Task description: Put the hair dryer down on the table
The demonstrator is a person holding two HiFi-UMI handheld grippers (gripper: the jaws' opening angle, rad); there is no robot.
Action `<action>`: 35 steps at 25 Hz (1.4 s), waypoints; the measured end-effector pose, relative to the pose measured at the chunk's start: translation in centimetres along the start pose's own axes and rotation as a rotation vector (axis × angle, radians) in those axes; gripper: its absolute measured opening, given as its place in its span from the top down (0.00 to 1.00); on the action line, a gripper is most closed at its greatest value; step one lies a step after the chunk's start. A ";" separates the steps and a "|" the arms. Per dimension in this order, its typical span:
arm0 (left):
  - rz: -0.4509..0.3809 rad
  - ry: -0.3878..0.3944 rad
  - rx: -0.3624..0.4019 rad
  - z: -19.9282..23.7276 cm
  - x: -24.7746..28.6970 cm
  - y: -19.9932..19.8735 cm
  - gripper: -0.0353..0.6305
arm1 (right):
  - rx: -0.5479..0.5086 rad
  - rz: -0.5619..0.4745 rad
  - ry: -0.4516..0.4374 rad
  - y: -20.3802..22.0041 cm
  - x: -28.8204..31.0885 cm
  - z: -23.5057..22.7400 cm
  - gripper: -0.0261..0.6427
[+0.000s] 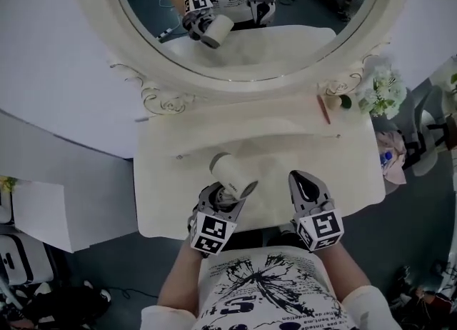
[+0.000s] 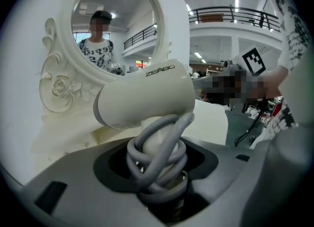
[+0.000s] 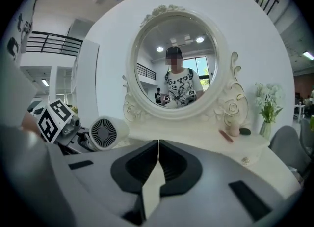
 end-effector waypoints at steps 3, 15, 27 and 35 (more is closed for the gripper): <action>0.070 0.060 0.021 0.0 1.5 2.0 0.57 | 0.004 0.040 0.025 1.8 0.3 -0.3 0.93; 0.294 0.228 0.137 -1.0 5.8 7.0 0.57 | 0.051 0.107 0.083 5.1 0.4 -1.4 0.93; 0.324 0.304 0.111 -1.2 6.5 7.6 0.57 | 0.065 0.125 0.088 5.0 0.8 -1.3 0.93; 0.245 0.293 0.101 -1.6 6.3 7.0 0.53 | 0.044 0.123 0.065 4.5 0.6 -0.5 0.93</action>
Point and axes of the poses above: the fingertips, and each gripper's own axes: x forward along the fingers, z to its left, y out of its underside, the point moved 3 cm from there along -x, backward along the fingers, and after that the axes turned 13 degrees about -z, right-handed, at the moved point
